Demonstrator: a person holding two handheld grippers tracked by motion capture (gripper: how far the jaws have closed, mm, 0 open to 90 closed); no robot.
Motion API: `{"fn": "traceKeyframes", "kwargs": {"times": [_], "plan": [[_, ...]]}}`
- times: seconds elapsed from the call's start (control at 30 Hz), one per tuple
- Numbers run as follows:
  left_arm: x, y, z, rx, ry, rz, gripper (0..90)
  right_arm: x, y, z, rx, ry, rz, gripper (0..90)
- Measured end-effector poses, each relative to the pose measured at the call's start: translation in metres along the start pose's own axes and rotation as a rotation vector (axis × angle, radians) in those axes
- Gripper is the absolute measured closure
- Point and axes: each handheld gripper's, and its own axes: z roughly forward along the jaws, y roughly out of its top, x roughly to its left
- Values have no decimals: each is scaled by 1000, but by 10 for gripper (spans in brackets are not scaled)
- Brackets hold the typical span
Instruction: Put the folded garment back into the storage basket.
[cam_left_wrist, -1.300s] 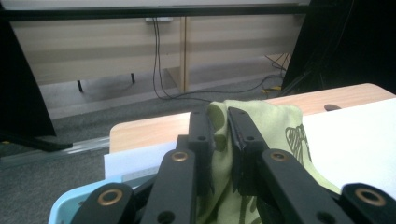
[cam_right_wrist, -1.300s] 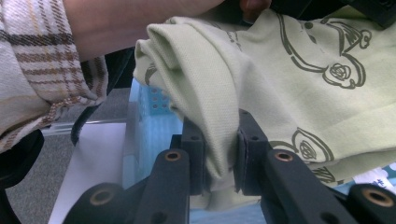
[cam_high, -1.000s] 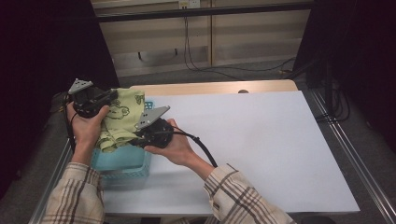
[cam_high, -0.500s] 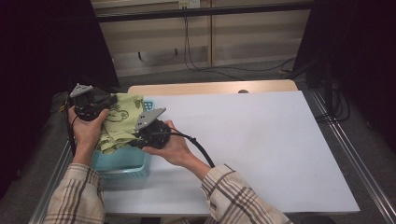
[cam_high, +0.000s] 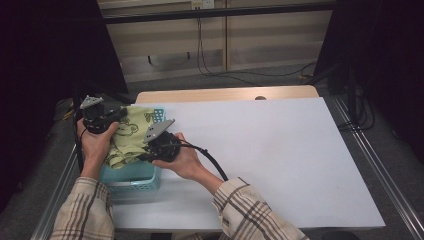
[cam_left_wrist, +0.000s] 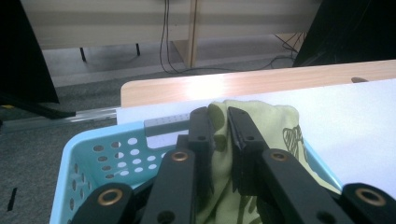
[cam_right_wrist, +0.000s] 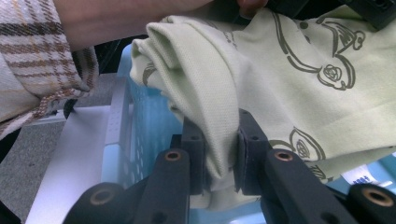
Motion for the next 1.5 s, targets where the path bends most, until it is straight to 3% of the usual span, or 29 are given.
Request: {"fn": "traceKeyframes", "kwargs": {"times": [0.07,0.2,0.27,0.3,0.33,0.47,0.63,0.83,1.0,1.23,1.47,1.5], "plan": [[2,-1,1,-2,2,5,808,0,-1,3,2,3,-11,775],[2,-5,5,5,-8,-21,809,-1,-3,6,9,2,-2,776],[5,-8,7,13,6,-4,809,-2,-4,8,16,0,-7,776],[4,-10,7,12,-7,-32,809,-1,-5,9,20,-2,4,776],[6,-11,7,23,-4,-16,809,-1,-5,10,15,0,-7,776],[7,-13,8,24,2,-20,809,-1,-6,13,24,4,-10,776],[8,-18,12,32,3,-30,809,-3,-9,17,37,9,-2,776],[11,-21,15,54,21,-7,808,-4,-13,23,54,18,11,775],[12,-23,18,67,11,-18,808,-6,-14,26,65,25,13,775],[16,-31,25,100,28,-29,808,-7,-16,33,82,29,12,775],[19,-33,30,113,37,-14,807,-10,-18,39,104,27,23,775],[19,-34,31,118,35,-31,807,-10,-18,39,108,26,23,775]]}}
